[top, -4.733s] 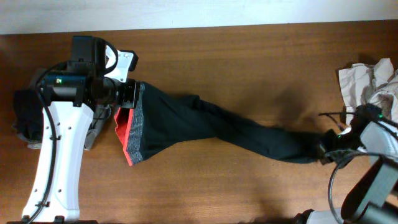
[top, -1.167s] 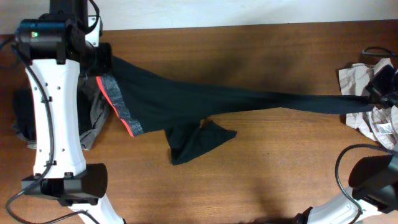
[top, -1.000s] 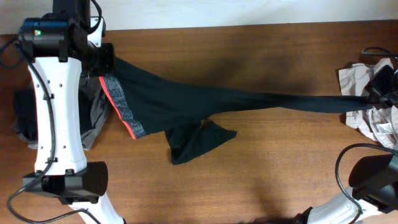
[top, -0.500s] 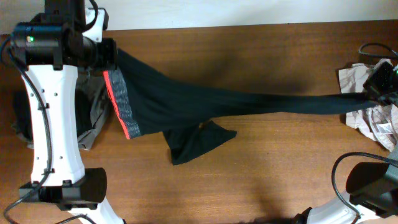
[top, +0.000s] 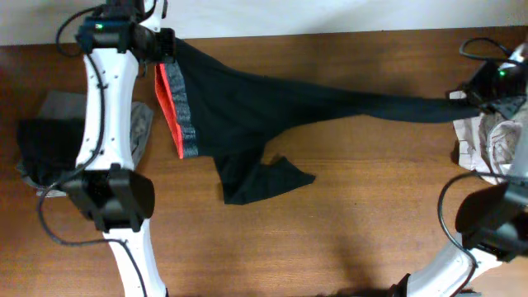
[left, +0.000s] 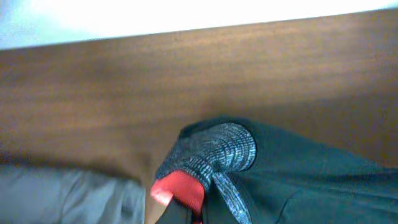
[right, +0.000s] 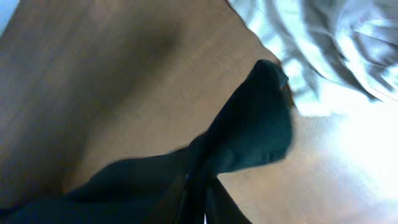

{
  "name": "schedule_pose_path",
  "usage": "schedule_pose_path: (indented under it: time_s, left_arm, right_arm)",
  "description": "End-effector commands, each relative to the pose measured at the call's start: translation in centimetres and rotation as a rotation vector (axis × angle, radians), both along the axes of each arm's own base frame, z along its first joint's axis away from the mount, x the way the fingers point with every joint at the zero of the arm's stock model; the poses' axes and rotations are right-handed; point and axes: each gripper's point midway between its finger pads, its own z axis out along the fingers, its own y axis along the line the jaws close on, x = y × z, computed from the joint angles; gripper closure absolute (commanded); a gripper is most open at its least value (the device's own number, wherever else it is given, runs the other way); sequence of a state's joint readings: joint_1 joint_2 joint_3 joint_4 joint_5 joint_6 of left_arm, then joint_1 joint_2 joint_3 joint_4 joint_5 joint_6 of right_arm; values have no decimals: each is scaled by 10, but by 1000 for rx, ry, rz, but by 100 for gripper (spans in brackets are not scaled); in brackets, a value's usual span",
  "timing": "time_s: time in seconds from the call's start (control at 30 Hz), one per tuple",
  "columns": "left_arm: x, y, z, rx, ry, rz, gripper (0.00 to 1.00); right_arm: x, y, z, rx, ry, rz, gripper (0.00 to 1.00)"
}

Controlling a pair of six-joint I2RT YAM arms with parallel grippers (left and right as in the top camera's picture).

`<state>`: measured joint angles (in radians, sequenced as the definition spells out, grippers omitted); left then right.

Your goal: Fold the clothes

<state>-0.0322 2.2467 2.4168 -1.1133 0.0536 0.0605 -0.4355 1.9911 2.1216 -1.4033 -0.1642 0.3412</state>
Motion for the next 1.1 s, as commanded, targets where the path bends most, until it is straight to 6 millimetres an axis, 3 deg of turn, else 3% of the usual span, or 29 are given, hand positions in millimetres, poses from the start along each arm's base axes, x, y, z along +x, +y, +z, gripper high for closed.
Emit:
schedule_pose_path:
  time_s: [0.0,0.07,0.13,0.17,0.3,0.4,0.63,0.8,0.97,1.07]
  left_arm:
    - [18,1,-12,16,-29,-15,98]
    - [25,1,-18,15,-38,-15,87]
    - [25,3,-19,25,-35,-9,61]
    - [23,6,-19,36,-28,0,54]
    - [3,18,-8,73,11,32,39]
    - [-16,21,-2,74,57,35,30]
    - [-72,11,-27,25,305,12,30]
    - [-90,12,-47,28,404,12,30]
    - [-106,13,-56,30,481,12,36]
    - [-124,13,-56,31,549,12,50]
  right_arm:
    - [24,14,-23,28,5,21,78]
    - [39,18,-36,27,-2,37,69]
    - [49,20,-46,24,-4,50,52]
    - [51,20,-49,26,-2,51,49]
    - [52,18,-47,10,-15,95,38]
    - [45,31,-40,48,-21,173,36]
    - [23,78,-39,150,43,347,36]
    - [12,120,-41,159,100,514,36]
    - [1,168,-41,151,135,722,36]
    - [-3,197,-40,144,142,817,37]
